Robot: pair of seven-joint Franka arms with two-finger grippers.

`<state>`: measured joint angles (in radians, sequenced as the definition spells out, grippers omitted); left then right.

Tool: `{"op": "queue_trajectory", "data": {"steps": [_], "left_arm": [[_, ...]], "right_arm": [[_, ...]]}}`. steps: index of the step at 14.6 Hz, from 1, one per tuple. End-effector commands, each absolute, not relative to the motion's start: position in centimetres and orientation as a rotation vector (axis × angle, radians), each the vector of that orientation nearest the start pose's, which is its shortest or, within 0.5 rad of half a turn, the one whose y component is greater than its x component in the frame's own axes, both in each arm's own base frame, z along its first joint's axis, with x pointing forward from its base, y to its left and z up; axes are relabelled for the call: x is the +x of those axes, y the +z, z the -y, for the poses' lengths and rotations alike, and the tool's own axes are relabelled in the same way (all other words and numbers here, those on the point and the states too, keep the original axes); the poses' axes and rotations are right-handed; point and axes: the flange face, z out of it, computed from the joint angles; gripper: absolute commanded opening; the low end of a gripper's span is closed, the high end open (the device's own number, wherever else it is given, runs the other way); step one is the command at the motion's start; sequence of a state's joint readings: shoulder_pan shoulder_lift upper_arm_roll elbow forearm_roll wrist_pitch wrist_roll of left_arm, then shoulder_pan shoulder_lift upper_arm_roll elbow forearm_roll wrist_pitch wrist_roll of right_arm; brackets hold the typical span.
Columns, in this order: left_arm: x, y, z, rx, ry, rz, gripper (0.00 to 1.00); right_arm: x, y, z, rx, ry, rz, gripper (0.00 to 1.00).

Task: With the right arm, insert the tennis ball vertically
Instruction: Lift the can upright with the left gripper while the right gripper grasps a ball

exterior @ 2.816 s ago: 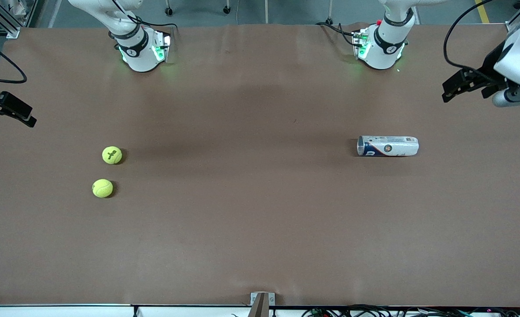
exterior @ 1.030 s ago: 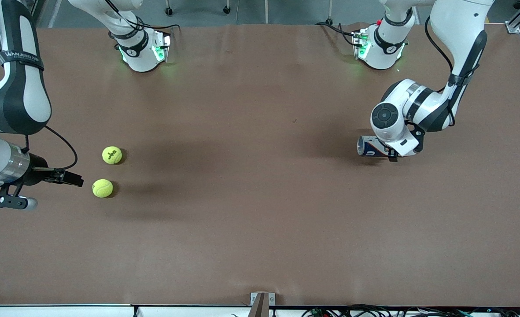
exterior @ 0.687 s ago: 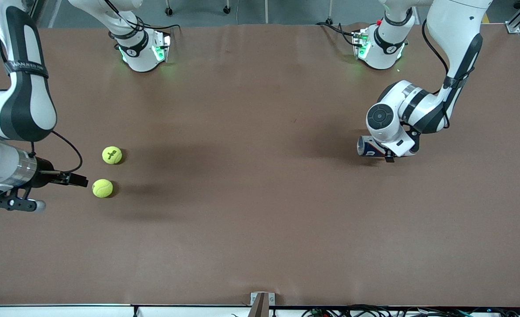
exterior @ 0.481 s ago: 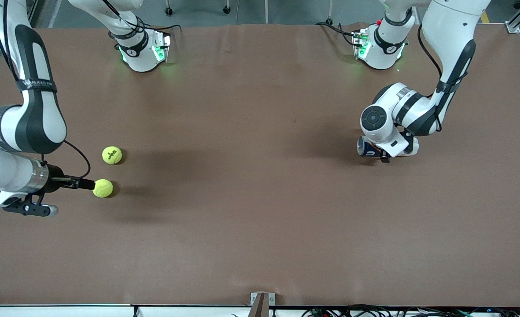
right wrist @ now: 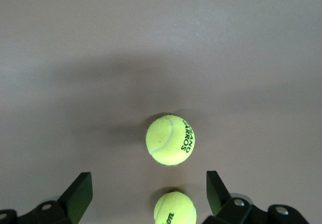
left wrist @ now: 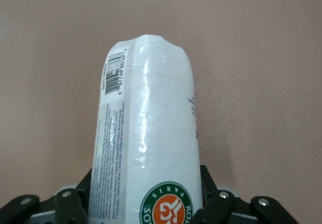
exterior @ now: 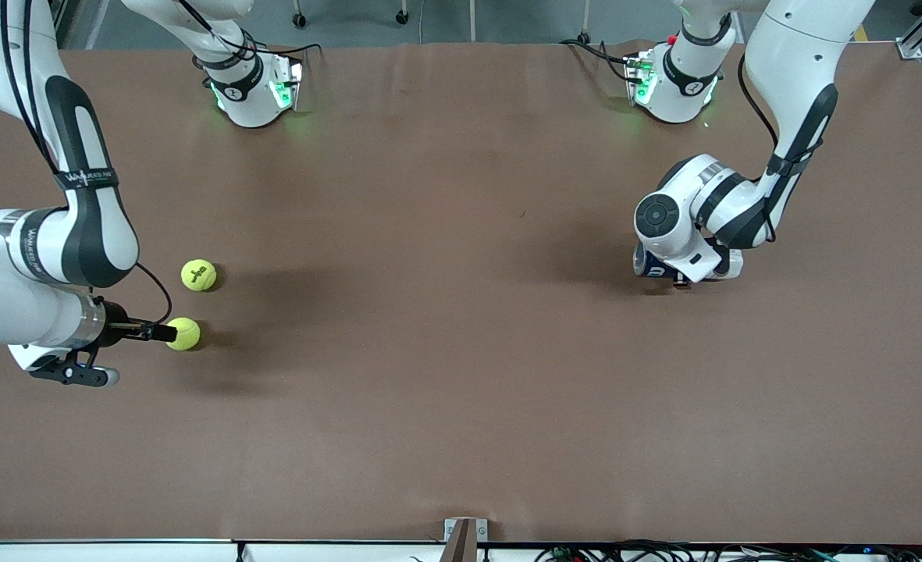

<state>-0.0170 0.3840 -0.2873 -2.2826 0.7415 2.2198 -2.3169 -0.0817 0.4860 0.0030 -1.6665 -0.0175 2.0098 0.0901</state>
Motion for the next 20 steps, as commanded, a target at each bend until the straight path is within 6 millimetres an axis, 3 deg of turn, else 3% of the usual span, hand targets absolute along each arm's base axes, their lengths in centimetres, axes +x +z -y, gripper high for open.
{"op": "queue_trajectory", "data": {"steps": [1, 7, 10, 14, 17, 20], "left_arm": [[47.7, 16.8, 13.5, -2.006, -0.386, 1.741, 0.77], [50.2, 19.6, 14.1, -2.005, -0.425, 1.79, 0.77], [52.5, 22.5, 16.2, -2.031, -0.351, 1.853, 0.77], [54.8, 26.9, 20.6, -2.154, -0.162, 1.893, 0.77], [55.3, 28.7, 24.1, -2.284, 0.031, 1.888, 0.77], [56.1, 29.1, 29.1, -2.377, 0.186, 1.896, 0.77]], "right_arm": [[65.3, 29.3, 6.6, -3.139, 0.242, -0.258, 1.0], [65.5, 25.8, 7.3, -3.135, 0.242, -0.275, 1.0], [65.5, 24.3, 7.3, -3.131, 0.256, -0.281, 1.0], [65.2, 23.0, 7.2, -3.128, 0.273, -0.281, 1.0], [64.8, 21.7, 7.0, -3.119, 0.301, -0.281, 1.0], [64.3, 20.8, 6.8, -3.12, 0.294, -0.273, 1.0]]}}
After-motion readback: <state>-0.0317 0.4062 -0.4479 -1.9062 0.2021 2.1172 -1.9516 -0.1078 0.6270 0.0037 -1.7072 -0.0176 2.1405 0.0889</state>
